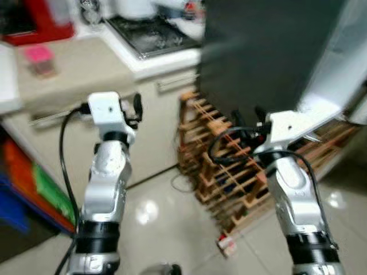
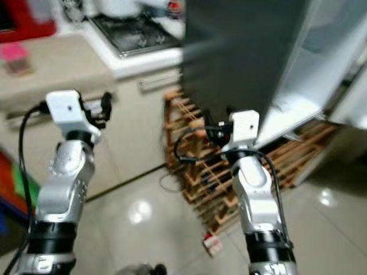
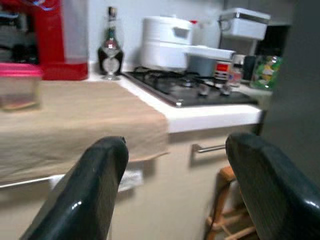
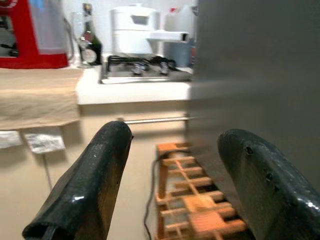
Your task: Restocking fridge
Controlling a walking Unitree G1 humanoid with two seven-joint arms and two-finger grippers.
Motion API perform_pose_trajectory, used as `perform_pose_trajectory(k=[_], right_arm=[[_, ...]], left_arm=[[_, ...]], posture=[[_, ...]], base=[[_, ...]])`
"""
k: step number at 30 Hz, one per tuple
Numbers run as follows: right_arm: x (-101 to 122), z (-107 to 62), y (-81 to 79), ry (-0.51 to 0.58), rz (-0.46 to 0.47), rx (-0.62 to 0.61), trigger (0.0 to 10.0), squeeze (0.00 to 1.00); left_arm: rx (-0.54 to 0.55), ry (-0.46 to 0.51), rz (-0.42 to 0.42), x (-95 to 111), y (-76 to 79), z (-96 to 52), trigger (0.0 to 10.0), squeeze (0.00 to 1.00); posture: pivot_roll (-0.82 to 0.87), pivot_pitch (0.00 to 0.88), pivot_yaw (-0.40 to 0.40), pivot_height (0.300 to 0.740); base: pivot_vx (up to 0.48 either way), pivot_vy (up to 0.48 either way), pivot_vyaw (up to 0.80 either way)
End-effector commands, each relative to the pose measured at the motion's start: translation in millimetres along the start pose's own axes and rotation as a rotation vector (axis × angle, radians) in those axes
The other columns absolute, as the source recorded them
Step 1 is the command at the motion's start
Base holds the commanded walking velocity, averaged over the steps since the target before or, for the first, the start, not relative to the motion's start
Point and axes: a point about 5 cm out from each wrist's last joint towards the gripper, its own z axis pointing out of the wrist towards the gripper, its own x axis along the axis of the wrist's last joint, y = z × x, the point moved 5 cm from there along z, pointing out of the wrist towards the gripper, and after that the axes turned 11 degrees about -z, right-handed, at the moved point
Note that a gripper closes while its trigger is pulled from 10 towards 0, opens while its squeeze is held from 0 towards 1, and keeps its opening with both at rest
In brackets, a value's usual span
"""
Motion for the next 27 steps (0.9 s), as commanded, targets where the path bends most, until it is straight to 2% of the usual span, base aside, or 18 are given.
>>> perform_pose_trajectory(k=[1, 9, 18, 24, 27], right_arm=[[6, 2.2, 3.1, 0.027, -0.005, -0.012, 10.0, 0.0], [11, 4.7, 5.0, 0.048, -0.018, -0.009, 10.0, 0.0], [12, 5.6, -5.3, 0.061, -0.028, 0.014, 10.0, 0.0], [8, 11.0, 1.3, 0.036, 0.0, -0.046, 10.0, 0.0], [8, 12.9, -5.7, 0.04, 0.002, -0.039, 10.0, 0.0]], left_arm=[[-0.017, 0.007, 0.005, 2, 4.1, 3.7, 10.0, 0.0], [-0.021, 0.016, 0.006, 4, 8.2, 4.2, 10.0, 0.0], [0.028, 0.026, 0.015, 5, 1.5, 6.4, 10.0, 0.0], [0.016, 0.013, 0.02, 1, 2.6, 8.9, 10.0, 0.0], [-0.002, 0.006, 0.031, -1, 5.1, 12.2, 10.0, 0.0]], posture=[[-0.09, 0.0, 0.002, 0.74], [-0.09, 0.0, -0.017, 0.74], [-0.07, 0.0, -0.027, 0.74], [-0.06, 0.0, -0.032, 0.74], [-0.05, 0.0, -0.029, 0.74]], base=[[0.0, 0.0, 0.59], [0.0, 0.0, 0.58], [0.435, 0.0, 0.56], [0.444, 0.0, 0.55], [0.445, 0.0, 0.0]])
